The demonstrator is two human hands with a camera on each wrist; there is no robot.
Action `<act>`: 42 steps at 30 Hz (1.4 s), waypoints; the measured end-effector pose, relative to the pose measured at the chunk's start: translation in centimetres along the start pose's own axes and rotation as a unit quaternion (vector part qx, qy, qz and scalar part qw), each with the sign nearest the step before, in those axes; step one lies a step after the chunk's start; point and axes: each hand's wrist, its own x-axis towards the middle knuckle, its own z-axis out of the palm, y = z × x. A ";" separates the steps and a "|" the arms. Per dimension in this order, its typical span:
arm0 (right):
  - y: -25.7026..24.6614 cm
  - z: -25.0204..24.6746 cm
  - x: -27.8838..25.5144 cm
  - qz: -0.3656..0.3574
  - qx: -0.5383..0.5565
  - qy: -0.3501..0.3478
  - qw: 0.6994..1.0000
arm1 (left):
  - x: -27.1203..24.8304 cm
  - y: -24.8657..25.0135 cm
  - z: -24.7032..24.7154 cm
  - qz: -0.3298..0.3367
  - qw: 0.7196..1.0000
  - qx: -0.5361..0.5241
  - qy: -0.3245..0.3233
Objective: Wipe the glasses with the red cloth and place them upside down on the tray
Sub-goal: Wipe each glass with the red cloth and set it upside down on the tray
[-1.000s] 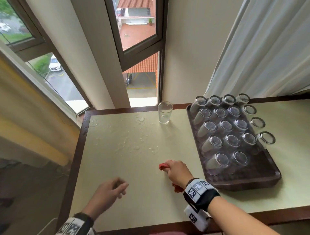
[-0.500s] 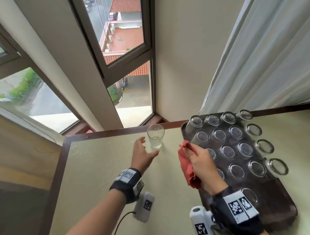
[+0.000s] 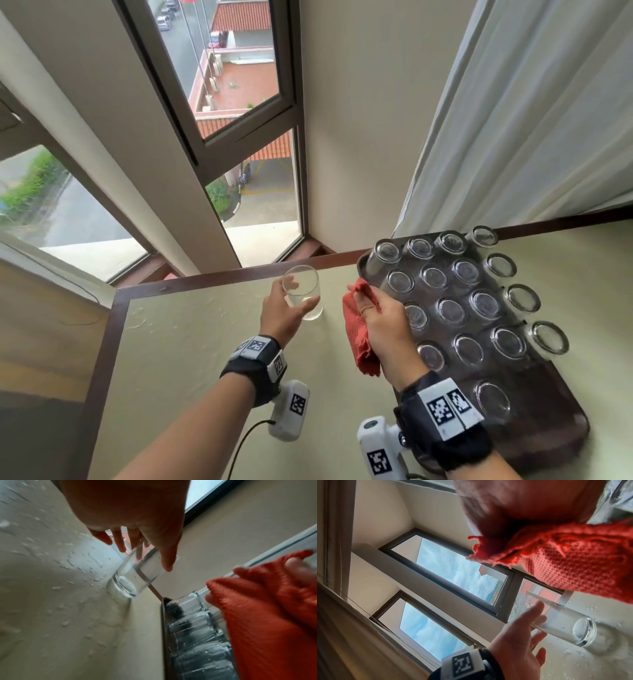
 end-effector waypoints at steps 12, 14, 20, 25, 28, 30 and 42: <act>-3.9 2.8 -6.3 -0.115 -0.011 -0.053 0.992 | -13.3 4.7 -5.5 0.020 0.967 -0.203 -0.153; -4.1 3.3 -7.3 -0.134 -0.003 -0.083 0.987 | -15.1 5.2 -5.9 0.023 0.964 -0.228 -0.132; -3.5 5.0 -10.7 -0.188 -0.028 -0.149 0.970 | -18.9 6.0 -7.0 0.037 0.958 -0.267 -0.094; -3.2 5.9 -13.0 -0.189 0.000 -0.157 0.969 | -20.8 5.3 -8.1 0.017 0.958 -0.279 -0.059; -3.9 6.0 -13.8 -0.207 -0.016 -0.132 0.969 | -22.0 5.7 -9.1 0.035 0.961 -0.261 -0.082; -4.5 6.0 -14.0 -0.212 -0.013 -0.123 0.969 | -22.5 5.9 -9.5 0.044 0.964 -0.250 -0.081; -4.0 7.5 -17.0 -0.263 -0.017 -0.148 0.953 | -23.8 7.4 -11.8 0.014 0.947 -0.322 0.004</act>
